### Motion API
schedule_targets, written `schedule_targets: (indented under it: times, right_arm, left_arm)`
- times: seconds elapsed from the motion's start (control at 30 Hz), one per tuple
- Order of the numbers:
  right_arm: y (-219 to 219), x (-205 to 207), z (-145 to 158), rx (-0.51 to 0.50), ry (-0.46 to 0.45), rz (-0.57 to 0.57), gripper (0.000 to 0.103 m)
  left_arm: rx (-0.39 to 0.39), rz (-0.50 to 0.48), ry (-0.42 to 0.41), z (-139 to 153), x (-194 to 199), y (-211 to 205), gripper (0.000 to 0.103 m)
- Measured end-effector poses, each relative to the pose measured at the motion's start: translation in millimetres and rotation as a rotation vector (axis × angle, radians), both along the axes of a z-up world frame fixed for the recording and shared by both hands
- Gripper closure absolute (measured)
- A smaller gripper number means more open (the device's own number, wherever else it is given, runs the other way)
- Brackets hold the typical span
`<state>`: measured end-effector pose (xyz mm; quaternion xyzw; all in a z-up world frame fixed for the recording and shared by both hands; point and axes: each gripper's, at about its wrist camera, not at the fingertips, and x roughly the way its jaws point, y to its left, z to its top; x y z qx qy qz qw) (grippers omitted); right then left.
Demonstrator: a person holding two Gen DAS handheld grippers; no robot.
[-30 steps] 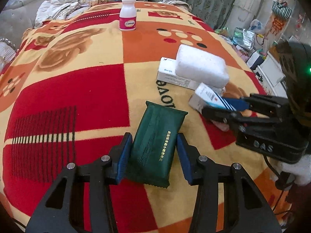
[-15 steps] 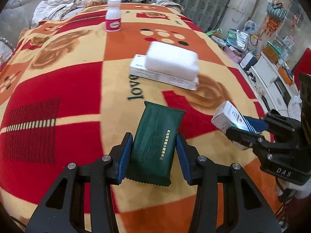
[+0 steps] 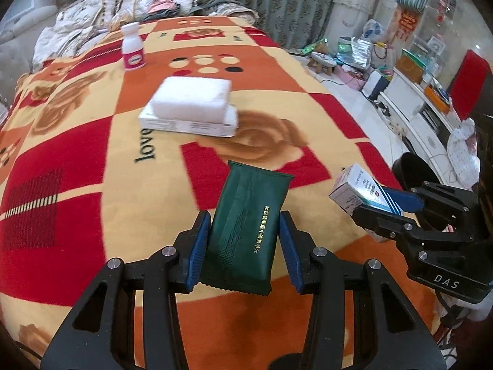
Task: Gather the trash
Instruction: 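Carry the green pouch and Tobrex box over the black bin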
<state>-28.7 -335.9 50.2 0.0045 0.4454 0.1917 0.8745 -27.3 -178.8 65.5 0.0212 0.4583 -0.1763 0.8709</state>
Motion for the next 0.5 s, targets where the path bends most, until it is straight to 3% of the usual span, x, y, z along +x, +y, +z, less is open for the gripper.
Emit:
schedule_targets:
  times: [0.5]
  right_arm:
    - [-49,-24,7,0.031,-0.015,-0.097,0.07]
  left_arm:
    - [0.007,-0.072,-0.01,5,-12,-53,0.06]
